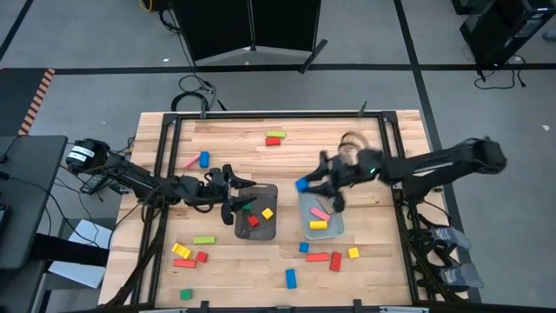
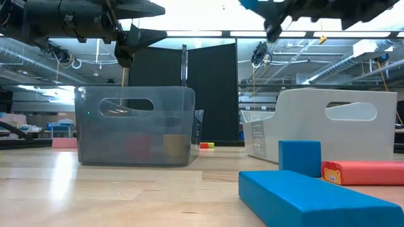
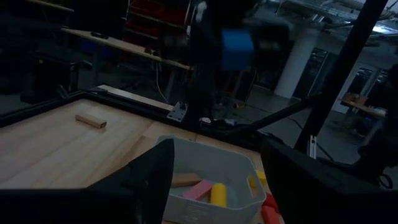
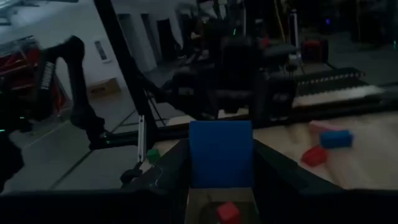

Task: Sort blocks by size
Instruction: Put the top small blue block into the black bin, then put the bottom large green block into the gray bin

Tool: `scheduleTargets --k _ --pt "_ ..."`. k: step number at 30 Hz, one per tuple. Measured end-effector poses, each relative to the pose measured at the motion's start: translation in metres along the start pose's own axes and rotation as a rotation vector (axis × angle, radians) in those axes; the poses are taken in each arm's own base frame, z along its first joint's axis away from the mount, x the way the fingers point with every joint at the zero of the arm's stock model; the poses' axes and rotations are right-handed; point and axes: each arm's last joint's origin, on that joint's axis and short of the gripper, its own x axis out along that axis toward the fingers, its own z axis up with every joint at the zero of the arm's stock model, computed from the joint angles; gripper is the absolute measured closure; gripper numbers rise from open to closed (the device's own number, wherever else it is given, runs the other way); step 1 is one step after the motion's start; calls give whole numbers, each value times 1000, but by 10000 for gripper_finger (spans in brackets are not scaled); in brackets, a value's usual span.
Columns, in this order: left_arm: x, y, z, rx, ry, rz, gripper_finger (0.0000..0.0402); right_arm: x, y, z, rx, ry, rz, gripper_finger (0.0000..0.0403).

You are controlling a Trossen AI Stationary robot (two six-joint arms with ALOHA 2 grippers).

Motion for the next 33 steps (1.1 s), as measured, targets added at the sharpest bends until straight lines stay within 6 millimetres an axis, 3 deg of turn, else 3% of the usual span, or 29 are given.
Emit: scheduleTargets --k 6,14,16,19,22,25,28,33 --pt "0 -1 3 2 -28 -3 154 46 10 -46 22 6 -41 260" --pt "0 0 4 -17 -52 28 154 109 9 -69 -2 105 -95 258" --pt "0 0 4 -33 -55 44 154 122 7 -76 -14 162 -108 232" --pt "0 1 4 -55 -53 55 154 135 1 -85 -35 230 -131 160" --pt "0 1 4 -70 -61 64 154 136 -10 -88 -39 239 -160 100" --pt "-1 1 6 -77 -63 73 155 123 -17 -83 -53 178 -215 74" --pt "-3 2 7 -74 -49 93 161 97 -17 -74 -84 70 -236 73" --pt "-8 6 2 -83 64 139 182 35 -10 -65 -121 -55 -267 102"
